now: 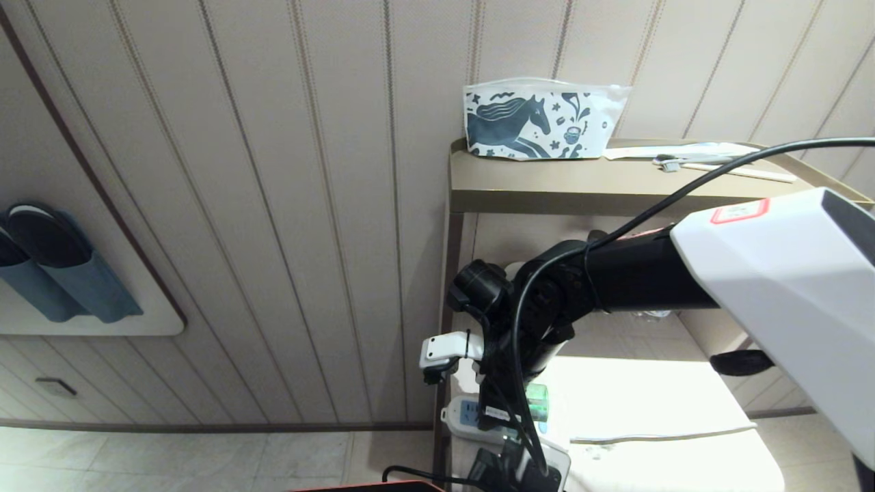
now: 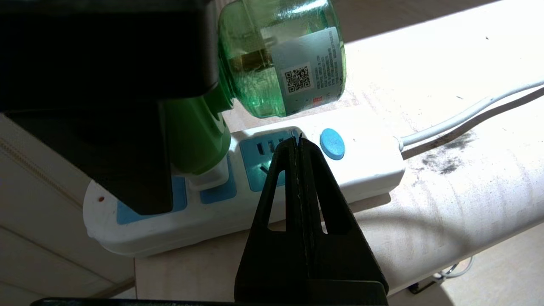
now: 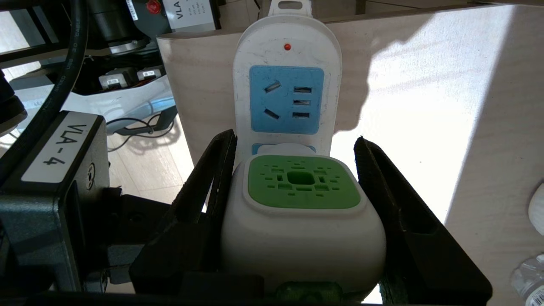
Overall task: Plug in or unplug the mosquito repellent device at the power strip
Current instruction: Hold the socket with your left hand and unplug it with your right hand
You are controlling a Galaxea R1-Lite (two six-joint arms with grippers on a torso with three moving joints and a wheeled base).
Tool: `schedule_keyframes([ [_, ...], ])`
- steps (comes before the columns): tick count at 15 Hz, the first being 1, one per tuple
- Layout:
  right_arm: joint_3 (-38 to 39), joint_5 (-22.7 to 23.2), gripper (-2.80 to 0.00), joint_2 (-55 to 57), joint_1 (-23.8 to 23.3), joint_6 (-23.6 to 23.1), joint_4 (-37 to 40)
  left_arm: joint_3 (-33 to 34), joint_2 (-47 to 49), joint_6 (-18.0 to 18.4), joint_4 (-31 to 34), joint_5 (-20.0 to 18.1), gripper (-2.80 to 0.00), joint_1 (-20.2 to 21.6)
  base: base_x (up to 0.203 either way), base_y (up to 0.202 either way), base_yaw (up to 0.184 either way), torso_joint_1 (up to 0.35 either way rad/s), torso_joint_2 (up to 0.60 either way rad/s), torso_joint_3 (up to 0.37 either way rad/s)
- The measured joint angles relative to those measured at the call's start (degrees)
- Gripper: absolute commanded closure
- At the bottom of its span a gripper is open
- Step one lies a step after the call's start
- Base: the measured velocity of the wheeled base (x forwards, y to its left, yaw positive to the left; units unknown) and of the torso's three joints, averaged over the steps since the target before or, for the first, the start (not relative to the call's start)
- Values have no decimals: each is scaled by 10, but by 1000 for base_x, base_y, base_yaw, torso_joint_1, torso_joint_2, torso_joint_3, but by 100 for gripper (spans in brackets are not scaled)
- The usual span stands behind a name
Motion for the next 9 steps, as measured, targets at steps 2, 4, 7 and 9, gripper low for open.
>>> schedule_keyframes([
  [2,-5,0,0,0,1,5,-1,-4,8,0,0,0,0,0,0,0,0,0,0,0],
  [4,-8,0,0,-1,2,7,-1,-7,16,0,0,-1,0,0,0,0,0,0,0,0],
  [7,-9,0,0,-5,2,7,-1,-12,23,1,0,-1,0,-2,0,0,0,0,0,0],
  [9,-6,-1,0,-8,1,7,-2,-14,25,1,0,-1,0,-2,0,0,0,0,0,0],
])
